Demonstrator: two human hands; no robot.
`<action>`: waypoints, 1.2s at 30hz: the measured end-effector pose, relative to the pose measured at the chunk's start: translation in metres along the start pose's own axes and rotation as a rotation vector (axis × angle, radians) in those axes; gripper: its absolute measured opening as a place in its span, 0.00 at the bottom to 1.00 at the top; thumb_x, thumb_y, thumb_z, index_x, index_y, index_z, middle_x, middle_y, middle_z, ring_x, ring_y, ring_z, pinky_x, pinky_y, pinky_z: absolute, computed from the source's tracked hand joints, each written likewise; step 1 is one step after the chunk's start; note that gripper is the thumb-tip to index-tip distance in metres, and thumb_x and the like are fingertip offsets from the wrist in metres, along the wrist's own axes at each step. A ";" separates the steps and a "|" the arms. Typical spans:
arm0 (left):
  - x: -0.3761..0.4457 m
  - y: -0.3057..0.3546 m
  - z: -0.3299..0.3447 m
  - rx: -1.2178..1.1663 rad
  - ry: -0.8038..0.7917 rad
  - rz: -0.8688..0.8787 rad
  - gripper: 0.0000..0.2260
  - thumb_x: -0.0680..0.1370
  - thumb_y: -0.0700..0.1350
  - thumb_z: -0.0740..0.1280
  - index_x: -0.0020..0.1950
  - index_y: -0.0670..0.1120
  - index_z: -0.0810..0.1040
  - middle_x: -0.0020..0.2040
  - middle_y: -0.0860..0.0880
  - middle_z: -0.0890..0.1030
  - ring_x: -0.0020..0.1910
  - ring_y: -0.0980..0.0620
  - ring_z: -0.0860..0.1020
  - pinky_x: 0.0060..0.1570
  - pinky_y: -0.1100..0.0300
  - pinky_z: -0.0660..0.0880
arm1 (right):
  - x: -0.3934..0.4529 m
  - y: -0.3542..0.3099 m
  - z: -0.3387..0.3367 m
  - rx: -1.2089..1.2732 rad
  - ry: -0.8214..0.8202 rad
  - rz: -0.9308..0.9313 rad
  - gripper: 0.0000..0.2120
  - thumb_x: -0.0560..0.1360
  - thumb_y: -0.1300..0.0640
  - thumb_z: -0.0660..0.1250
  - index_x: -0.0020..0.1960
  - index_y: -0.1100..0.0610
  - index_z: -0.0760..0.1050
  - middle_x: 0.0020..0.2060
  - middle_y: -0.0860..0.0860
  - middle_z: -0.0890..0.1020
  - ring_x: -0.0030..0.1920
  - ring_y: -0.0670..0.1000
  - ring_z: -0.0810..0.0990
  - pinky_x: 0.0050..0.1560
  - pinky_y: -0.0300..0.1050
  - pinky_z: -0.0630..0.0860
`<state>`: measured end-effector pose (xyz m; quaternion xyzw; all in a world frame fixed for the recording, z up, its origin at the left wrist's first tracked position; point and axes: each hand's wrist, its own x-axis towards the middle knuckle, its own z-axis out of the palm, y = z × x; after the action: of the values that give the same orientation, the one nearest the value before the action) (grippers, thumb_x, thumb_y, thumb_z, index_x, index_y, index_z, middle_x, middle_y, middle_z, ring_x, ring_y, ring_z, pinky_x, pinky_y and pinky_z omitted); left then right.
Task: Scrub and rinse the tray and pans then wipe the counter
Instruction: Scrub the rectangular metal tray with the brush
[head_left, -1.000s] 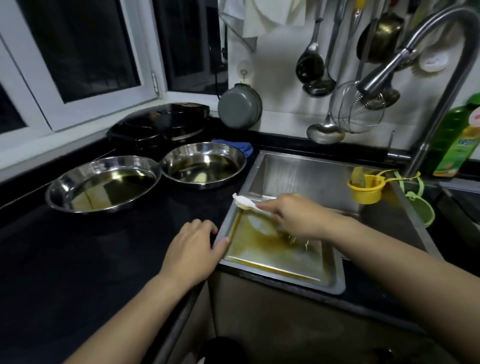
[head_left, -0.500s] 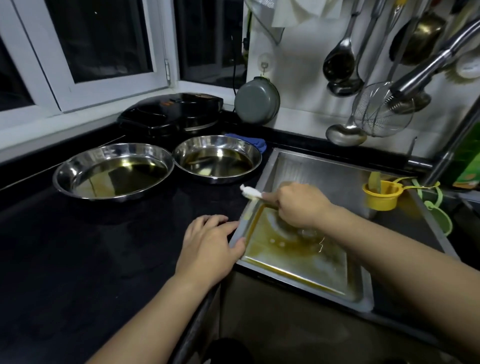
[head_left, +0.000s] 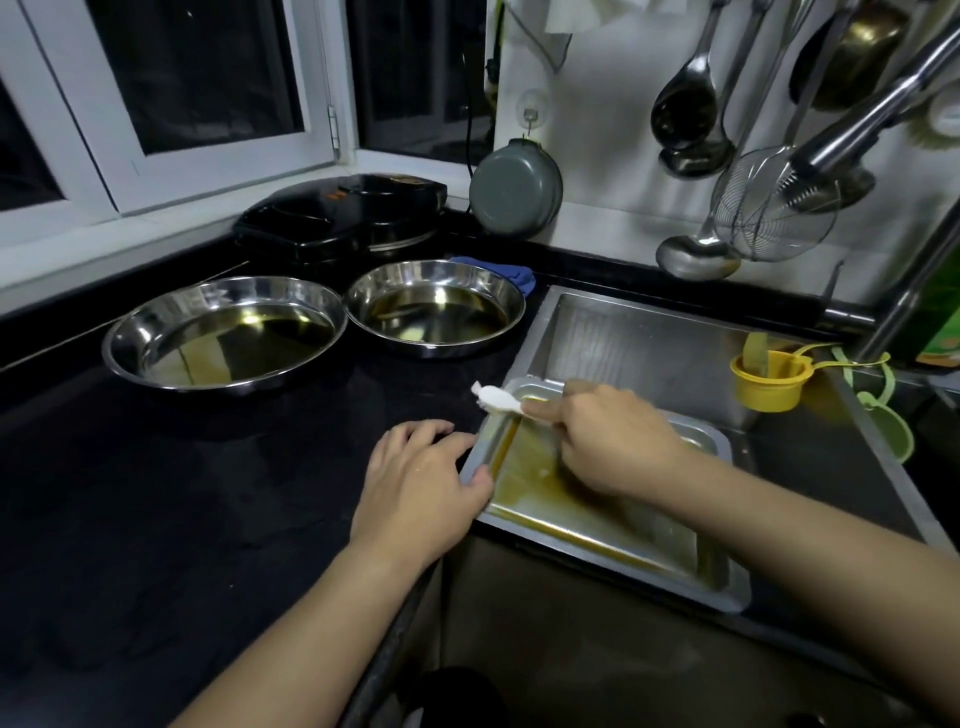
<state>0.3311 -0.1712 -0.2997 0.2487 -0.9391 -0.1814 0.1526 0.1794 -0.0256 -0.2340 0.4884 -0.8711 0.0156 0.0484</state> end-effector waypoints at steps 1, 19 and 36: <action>0.001 0.000 0.001 0.002 0.007 -0.004 0.22 0.80 0.61 0.60 0.73 0.59 0.73 0.74 0.57 0.69 0.73 0.54 0.62 0.76 0.54 0.57 | -0.008 -0.005 0.002 0.041 0.004 -0.020 0.24 0.82 0.54 0.56 0.75 0.38 0.66 0.50 0.49 0.75 0.46 0.53 0.75 0.42 0.49 0.71; 0.003 0.002 -0.001 0.014 -0.009 -0.030 0.22 0.80 0.61 0.59 0.73 0.59 0.73 0.73 0.57 0.69 0.72 0.52 0.63 0.75 0.51 0.59 | 0.014 0.007 0.010 0.082 -0.038 0.078 0.24 0.82 0.57 0.56 0.76 0.40 0.66 0.52 0.52 0.74 0.48 0.55 0.76 0.44 0.49 0.75; 0.002 0.004 -0.001 0.001 0.007 -0.036 0.21 0.79 0.58 0.61 0.71 0.56 0.75 0.71 0.55 0.71 0.70 0.51 0.65 0.74 0.52 0.60 | 0.000 -0.017 0.009 0.112 -0.047 0.063 0.23 0.80 0.56 0.57 0.72 0.40 0.72 0.51 0.55 0.79 0.45 0.56 0.77 0.43 0.49 0.74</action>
<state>0.3282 -0.1690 -0.2966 0.2663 -0.9340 -0.1828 0.1525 0.1933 -0.0357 -0.2429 0.4630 -0.8847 0.0542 0.0002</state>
